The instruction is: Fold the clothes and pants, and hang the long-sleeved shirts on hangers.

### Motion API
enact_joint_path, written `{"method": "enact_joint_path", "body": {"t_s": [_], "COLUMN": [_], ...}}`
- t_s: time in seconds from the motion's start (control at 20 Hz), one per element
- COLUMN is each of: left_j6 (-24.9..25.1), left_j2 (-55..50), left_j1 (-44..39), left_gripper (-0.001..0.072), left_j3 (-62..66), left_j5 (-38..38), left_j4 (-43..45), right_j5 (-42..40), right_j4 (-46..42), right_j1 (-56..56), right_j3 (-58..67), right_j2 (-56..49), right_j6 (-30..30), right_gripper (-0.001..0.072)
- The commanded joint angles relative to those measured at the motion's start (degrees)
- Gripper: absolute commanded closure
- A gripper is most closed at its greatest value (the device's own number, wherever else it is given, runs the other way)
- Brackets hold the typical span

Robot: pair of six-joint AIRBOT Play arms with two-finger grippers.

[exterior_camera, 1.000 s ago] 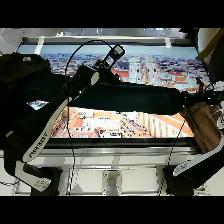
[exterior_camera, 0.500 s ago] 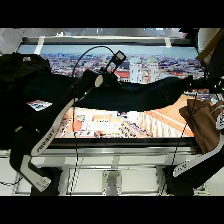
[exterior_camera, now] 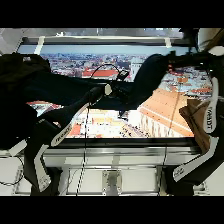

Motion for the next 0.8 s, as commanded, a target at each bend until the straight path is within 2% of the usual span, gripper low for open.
{"method": "enact_joint_path", "body": {"t_s": [0.0, 0.1, 0.15, 0.35, 0.5, 0.75], "left_j6": [0.02, 0.02, -0.96, -10.01, -10.49, -10.47], "left_j2": [-0.44, 2.47, 5.11, 16.2, 22.16, 25.4], "left_j1": [0.33, 2.64, 4.76, 15.72, 24.65, 31.3], "left_gripper": [0.0692, 0.0693, 0.0692, 0.0692, 0.0692, 0.0692], "left_j3": [0.11, 0.15, 0.15, 0.13, 0.13, 0.11], "left_j5": [-1.62, -6.32, -9.46, -21.9, -26.69, -28.22], "left_j4": [-2.05, 0.68, 4.68, 25.51, 26.75, 26.75], "right_j5": [-7.87, -9.99, -11.32, -16.22, -21.99, -42.4], "right_j4": [-7.78, -10.54, -11.28, -16.11, -17.31, -16.92], "right_j1": [9.22, 12.66, 14.19, 20.48, 26.62, 37.86], "right_j3": [1.2, 1.2, 1.2, 1.18, 1.14, 1.2], "right_j2": [0.17, 0.15, 0.02, -2.1, -6.12, -12.55], "right_j6": [4.66, 6.43, 7.39, 11.89, 13.42, 13.31], "right_gripper": [0.0686, 0.0686, 0.0686, 0.0686, 0.0686, 0.0685]}}
